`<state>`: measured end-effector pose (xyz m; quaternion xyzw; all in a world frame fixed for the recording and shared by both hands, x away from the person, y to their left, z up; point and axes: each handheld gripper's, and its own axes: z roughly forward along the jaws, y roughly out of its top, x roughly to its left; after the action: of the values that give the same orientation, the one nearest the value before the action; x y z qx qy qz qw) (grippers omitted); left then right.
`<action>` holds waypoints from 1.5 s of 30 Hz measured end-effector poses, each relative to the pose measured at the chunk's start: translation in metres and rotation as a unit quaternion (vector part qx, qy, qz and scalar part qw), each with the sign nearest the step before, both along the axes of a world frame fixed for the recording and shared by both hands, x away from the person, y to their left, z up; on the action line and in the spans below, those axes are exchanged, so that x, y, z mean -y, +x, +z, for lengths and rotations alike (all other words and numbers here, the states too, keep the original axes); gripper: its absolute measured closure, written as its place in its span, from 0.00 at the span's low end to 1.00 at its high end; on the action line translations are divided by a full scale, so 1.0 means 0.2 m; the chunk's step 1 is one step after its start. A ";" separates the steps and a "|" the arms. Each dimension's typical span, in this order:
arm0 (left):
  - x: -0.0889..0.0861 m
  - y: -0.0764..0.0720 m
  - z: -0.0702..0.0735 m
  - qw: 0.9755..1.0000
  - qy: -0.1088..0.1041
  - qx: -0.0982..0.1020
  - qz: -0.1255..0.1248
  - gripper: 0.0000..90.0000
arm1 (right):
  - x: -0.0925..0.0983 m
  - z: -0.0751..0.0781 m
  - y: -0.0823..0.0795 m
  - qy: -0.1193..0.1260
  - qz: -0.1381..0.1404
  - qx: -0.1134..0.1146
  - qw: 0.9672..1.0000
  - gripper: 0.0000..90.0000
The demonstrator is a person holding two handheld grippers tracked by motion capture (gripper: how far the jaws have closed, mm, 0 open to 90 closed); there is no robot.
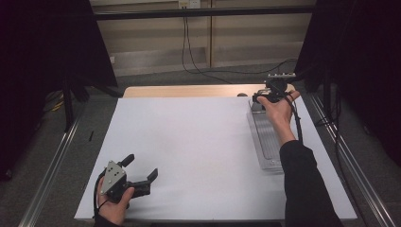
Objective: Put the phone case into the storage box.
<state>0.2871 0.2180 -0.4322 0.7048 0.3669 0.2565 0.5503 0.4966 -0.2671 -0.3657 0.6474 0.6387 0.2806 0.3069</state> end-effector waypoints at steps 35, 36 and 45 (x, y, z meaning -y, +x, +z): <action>0.00 0.00 0.00 1.000 0.001 -0.001 0.002 0.03 | -0.02 0.01 0.12 -0.006 0.017 0.002 1.000 0.12; 0.00 0.00 0.00 1.000 0.001 -0.001 0.001 0.03 | -0.02 0.01 0.12 -0.005 0.017 0.002 1.000 0.12; 0.00 0.00 0.00 1.000 0.002 -0.002 0.002 0.03 | 0.00 0.01 0.13 0.005 0.024 0.008 1.000 0.10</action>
<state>0.2875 0.2174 -0.4331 0.7059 0.3691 0.2568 0.5473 0.5226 -0.2669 -0.3640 0.6315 0.6499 0.2961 0.3020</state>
